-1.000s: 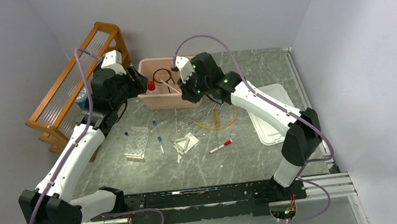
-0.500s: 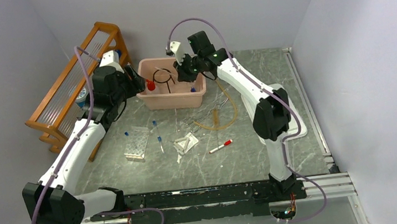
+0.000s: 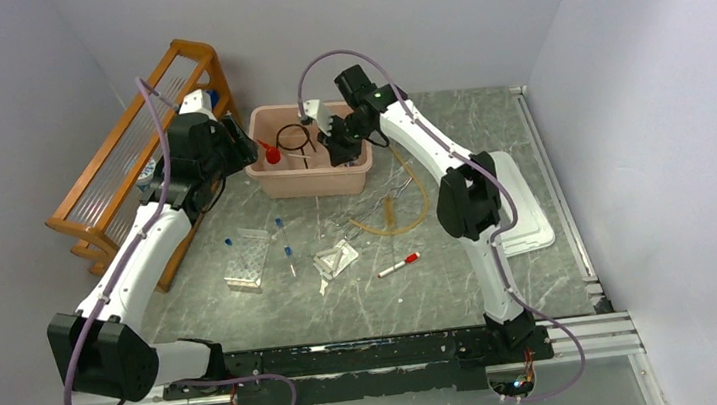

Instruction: Organize the chemistry lab equipment

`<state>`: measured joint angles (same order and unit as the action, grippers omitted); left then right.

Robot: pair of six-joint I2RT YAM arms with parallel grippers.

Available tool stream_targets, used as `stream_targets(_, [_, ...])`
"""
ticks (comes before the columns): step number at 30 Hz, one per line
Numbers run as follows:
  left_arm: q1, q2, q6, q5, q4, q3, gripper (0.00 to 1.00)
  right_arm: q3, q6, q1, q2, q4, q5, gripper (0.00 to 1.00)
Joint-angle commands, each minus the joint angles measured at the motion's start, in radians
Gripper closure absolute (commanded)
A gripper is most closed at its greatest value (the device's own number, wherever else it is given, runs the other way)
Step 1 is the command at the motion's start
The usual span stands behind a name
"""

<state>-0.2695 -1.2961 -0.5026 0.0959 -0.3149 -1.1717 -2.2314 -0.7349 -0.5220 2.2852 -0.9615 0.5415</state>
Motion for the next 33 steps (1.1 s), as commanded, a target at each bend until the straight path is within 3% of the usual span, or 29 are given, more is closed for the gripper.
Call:
stream_targets(1, [0.015,-0.027,-0.006,-0.022,-0.034,-0.035,0.37,-0.056,-0.076,0.014,0.039,-0.087,0.030,0.97])
stream_targets(16, [0.021,-0.081,0.001,-0.012,-0.098,-0.082,0.38,-0.118,-0.053,0.001,0.190,0.011,-0.037,0.95])
stream_targets(22, [0.021,-0.083,-0.009,-0.015,-0.083,-0.081,0.37,-0.069,-0.002,0.001,0.190,0.054,-0.032,0.83])
stream_targets(27, [0.021,-0.077,-0.034,-0.006,-0.053,-0.063,0.37,-0.031,0.088,0.001,0.160,0.093,-0.020,0.67])
stream_targets(33, [0.021,-0.095,-0.038,0.009,0.020,-0.056,0.37,0.028,0.133,0.015,0.103,0.142,-0.011,0.64])
